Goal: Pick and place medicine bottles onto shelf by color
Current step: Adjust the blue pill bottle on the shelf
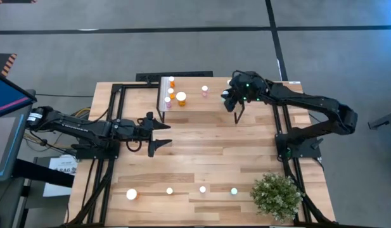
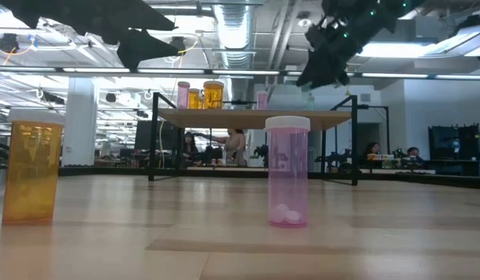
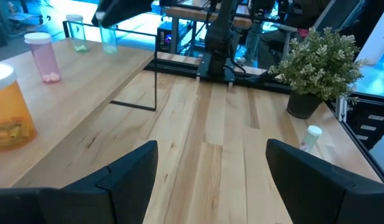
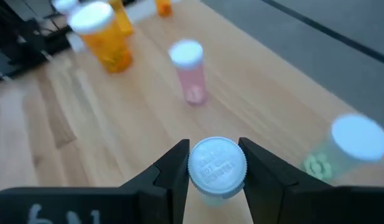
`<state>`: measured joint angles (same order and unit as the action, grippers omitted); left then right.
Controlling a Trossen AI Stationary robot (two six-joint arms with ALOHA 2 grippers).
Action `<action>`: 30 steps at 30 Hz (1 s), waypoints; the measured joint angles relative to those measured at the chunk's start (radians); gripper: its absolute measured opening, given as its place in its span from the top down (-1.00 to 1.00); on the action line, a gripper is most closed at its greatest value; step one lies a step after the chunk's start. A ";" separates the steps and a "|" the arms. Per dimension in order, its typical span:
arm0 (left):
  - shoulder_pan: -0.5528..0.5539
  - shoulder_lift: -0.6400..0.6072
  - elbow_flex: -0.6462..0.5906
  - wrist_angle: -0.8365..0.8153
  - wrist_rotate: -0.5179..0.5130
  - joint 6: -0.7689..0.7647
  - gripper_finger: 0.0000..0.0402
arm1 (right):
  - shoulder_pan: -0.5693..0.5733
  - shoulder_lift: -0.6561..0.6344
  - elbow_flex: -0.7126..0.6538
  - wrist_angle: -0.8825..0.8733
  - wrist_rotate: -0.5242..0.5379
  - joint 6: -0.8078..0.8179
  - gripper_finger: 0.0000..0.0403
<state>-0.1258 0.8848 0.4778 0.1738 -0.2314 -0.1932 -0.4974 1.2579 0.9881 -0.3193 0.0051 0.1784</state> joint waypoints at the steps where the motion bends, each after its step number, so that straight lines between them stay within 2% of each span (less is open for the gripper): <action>1: 0.000 0.000 0.000 0.000 0.000 -0.001 -0.43 | -0.007 0.001 -0.005 -0.007 0.000 0.000 0.25; 12: 0.000 0.000 0.000 0.000 0.000 -0.003 -0.43 | -0.050 0.005 -0.012 -0.026 0.002 -0.019 0.24; 16: 0.000 0.000 0.000 -0.002 0.000 -0.003 -0.43 | -0.057 0.005 -0.012 -0.069 0.067 -0.022 0.23; 23: 0.000 0.000 0.000 -0.001 0.000 -0.003 -0.43 | -0.053 0.005 -0.012 -0.072 0.072 -0.022 0.23; 30: 0.000 0.000 0.000 0.000 0.000 -0.004 -0.43 | -0.041 0.005 -0.012 -0.070 0.072 -0.019 0.10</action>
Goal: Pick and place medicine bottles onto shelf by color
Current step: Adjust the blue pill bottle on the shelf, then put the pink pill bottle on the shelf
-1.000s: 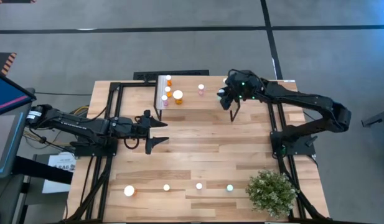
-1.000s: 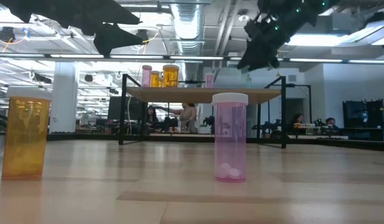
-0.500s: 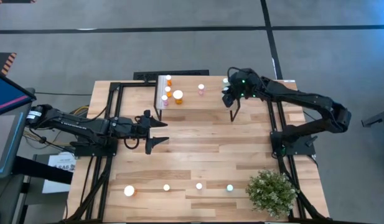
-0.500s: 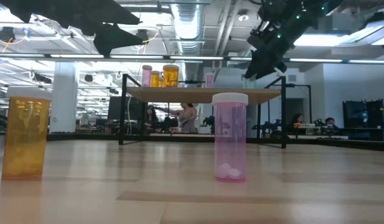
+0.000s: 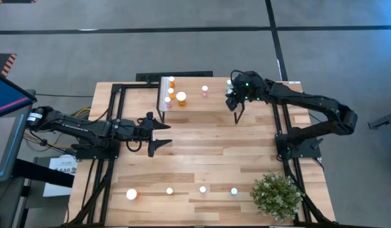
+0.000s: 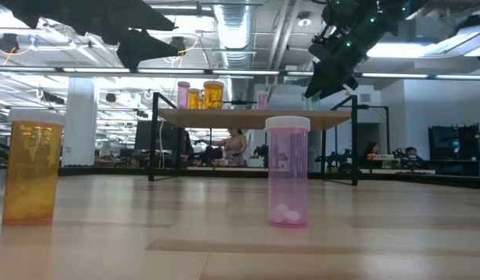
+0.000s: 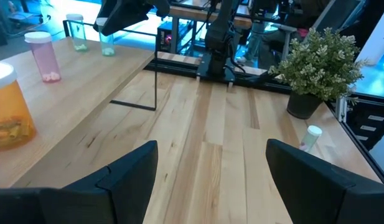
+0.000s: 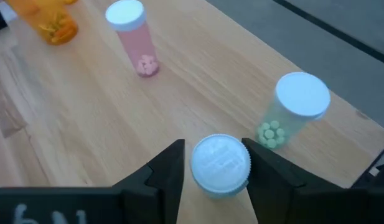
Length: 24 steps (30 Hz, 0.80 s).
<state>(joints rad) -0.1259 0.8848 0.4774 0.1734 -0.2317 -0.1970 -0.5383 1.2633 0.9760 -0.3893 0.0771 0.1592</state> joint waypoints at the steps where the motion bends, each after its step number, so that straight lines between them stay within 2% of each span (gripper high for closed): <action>1: 0.000 0.000 0.000 0.000 0.000 0.000 -0.43 | 0.001 0.000 0.000 0.000 0.000 0.001 0.07; 10: 0.000 0.000 0.000 0.000 0.000 -0.001 -0.43 | 0.001 -0.013 0.000 -0.001 0.000 0.010 -0.16; 24: 0.000 0.000 0.000 -0.003 0.000 -0.028 -0.43 | 0.048 -0.212 0.000 -0.021 -0.001 0.052 -0.19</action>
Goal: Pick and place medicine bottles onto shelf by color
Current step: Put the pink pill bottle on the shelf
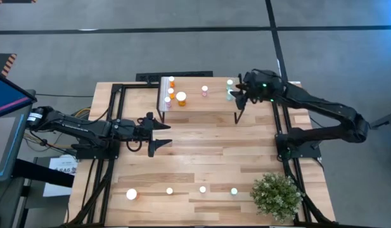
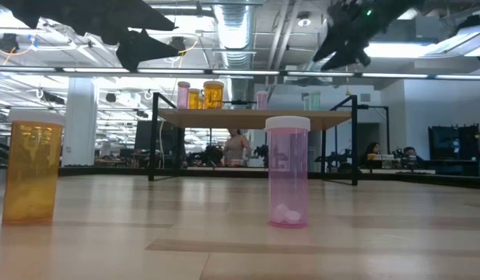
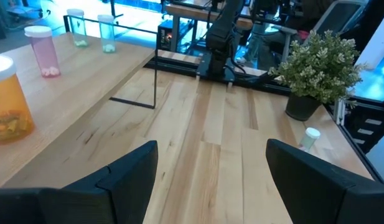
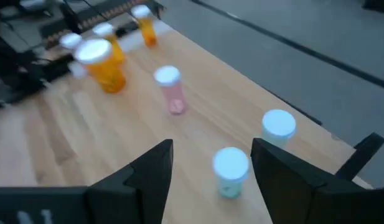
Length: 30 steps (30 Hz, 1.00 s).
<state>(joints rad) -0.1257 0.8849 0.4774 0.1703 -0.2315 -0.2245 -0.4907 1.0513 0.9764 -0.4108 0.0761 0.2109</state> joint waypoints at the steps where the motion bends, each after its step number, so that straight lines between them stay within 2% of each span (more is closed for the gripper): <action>1: 0.000 0.000 0.000 0.000 0.000 -0.005 -0.43 | 0.013 -0.017 0.000 0.003 0.000 0.003 -0.19; 9: 0.000 0.000 0.000 -0.003 0.035 -0.026 -0.43 | 0.201 -0.097 0.000 0.002 0.001 0.024 -0.18; 14: 0.000 0.000 0.000 -0.001 0.034 -0.025 -0.43 | 0.376 -0.095 0.000 0.030 0.006 0.020 -0.18; 18: -0.002 0.000 0.000 0.000 0.035 -0.041 -0.43 | 0.537 -0.072 0.000 0.069 0.068 0.017 -0.18; 21: -0.005 0.000 0.000 0.001 0.036 -0.028 -0.43 | 0.656 -0.031 0.002 0.111 0.123 0.016 -0.18; 25: -0.005 0.000 0.000 0.008 0.044 -0.019 -0.43 | 0.789 0.053 0.000 0.148 0.136 -0.007 -0.18; 30: -0.005 -0.025 0.000 0.002 0.124 -0.005 -0.43 | 0.917 0.198 0.000 0.206 0.136 -0.002 -0.18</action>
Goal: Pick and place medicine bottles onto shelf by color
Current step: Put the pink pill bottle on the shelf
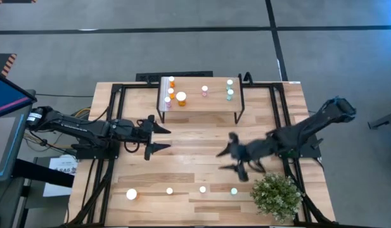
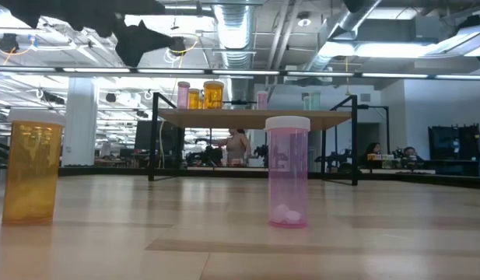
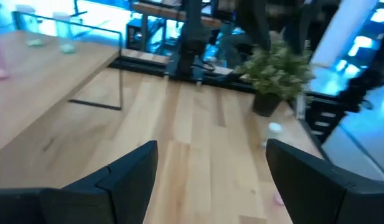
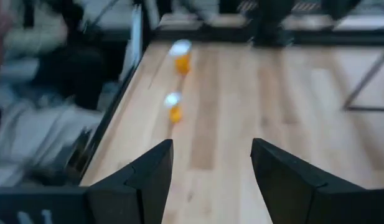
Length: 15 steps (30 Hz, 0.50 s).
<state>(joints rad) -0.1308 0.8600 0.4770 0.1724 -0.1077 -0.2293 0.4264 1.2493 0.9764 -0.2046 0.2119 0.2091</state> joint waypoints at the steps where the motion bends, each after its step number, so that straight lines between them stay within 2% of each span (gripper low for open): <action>1: 0.000 -0.013 0.000 -0.005 0.007 0.001 -0.43 | 0.019 0.032 0.000 0.023 0.000 0.009 -0.18; 7: -0.030 -0.065 0.000 0.005 0.015 0.007 -0.43 | 0.094 0.203 0.000 0.179 -0.005 0.063 -0.18; 15: -0.075 -0.046 0.000 0.021 -0.012 0.058 -0.43 | 0.134 0.386 0.000 0.367 -0.007 0.062 -0.19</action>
<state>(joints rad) -0.2057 0.8138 0.4770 0.1937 -0.1192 -0.1715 0.5606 1.6353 0.9768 0.1621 0.2054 0.2711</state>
